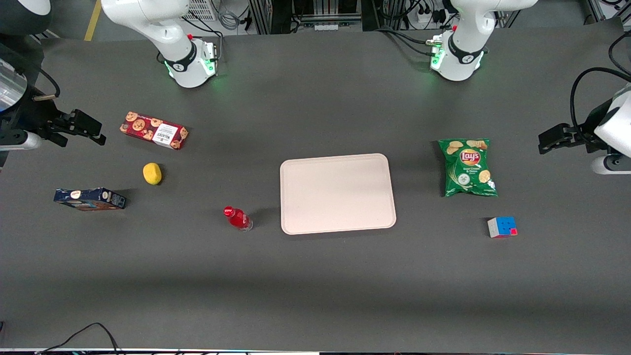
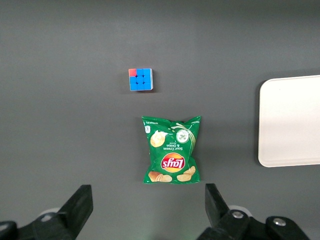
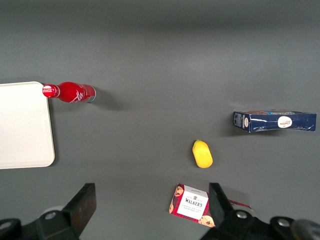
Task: Place coke bottle on tray
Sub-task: 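Move the open right gripper down over the red Coca-Cola bottle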
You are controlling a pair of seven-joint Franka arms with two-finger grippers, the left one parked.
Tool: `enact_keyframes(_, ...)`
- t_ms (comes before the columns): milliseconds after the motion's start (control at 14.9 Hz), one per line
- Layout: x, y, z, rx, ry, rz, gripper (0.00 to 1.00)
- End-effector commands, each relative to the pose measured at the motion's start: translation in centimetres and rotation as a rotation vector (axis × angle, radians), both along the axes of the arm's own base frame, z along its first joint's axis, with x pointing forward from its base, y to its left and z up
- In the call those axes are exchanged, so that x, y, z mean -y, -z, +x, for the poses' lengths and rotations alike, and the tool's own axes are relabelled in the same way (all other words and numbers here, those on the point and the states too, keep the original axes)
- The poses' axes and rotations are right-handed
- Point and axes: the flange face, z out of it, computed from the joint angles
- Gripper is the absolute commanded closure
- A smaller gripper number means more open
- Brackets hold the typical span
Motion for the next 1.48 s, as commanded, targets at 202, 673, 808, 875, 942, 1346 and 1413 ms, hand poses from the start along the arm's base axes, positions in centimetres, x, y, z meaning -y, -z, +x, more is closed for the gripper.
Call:
enact_keyframes(202, -0.6, -0.7, 0.3, -0.008, 0.007, -0.022, 0.0)
enact_keyframes(673, -6.9, -1.3, 2.5, 0.014, -0.047, -0.031, 0.0)
enact_keyframes(808, -10.6, -0.5, 4.3, 0.004, -0.043, -0.026, 0.0)
enact_keyframes(875, -12.3, -0.1, 5.3, -0.002, -0.043, -0.022, 0.0)
enact_keyframes(942, -14.1, 0.4, 6.2, -0.005, -0.042, -0.015, 0.0)
enact_keyframes(1346, -23.9, 8.9, 10.0, -0.079, -0.026, -0.053, 0.0)
enact_keyframes(1413, -24.8, 11.0, 10.7, -0.083, -0.023, -0.062, 0.0)
